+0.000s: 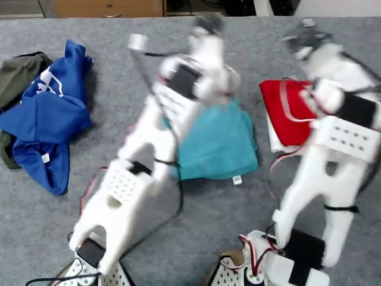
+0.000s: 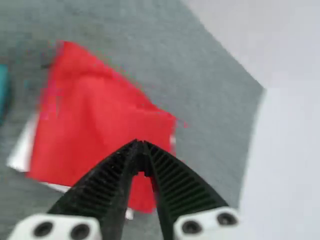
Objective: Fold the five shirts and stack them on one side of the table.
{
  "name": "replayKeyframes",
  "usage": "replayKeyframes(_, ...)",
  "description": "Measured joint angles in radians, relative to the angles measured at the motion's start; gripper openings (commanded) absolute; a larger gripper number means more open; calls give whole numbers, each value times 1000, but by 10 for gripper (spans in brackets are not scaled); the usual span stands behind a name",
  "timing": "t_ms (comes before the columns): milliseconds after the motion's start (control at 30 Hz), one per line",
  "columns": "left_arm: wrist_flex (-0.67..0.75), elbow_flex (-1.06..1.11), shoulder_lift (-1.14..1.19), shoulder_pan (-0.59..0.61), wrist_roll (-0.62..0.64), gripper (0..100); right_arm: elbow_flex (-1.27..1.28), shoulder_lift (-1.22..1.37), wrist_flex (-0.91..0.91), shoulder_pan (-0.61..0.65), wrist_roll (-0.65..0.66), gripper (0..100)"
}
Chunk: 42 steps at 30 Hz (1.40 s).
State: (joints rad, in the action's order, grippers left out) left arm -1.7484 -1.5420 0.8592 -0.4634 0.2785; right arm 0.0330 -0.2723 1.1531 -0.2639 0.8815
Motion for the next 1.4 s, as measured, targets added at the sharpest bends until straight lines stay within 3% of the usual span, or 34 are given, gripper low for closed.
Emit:
replayKeyframes(200,-2,103,0,252,-3,18,12,81,164,221,-58,4)
replayKeyframes(467,5,437,6,183,-11,18,72,290,285,241,-138,3)
replayKeyframes(667,138,502,127,229,-12,18,316,290,176,238,-146,2)
replayKeyframes(867,184,476,224,252,-9,18,532,299,-114,213,-152,2)
replayKeyframes(967,169,407,244,252,-9,18,535,301,-163,160,-152,2)
replayKeyframes(1233,15,130,250,244,-84,18,485,164,-23,152,-152,3)
replayKeyframes(1400,0,95,250,245,-132,18,485,-43,74,186,-152,5)
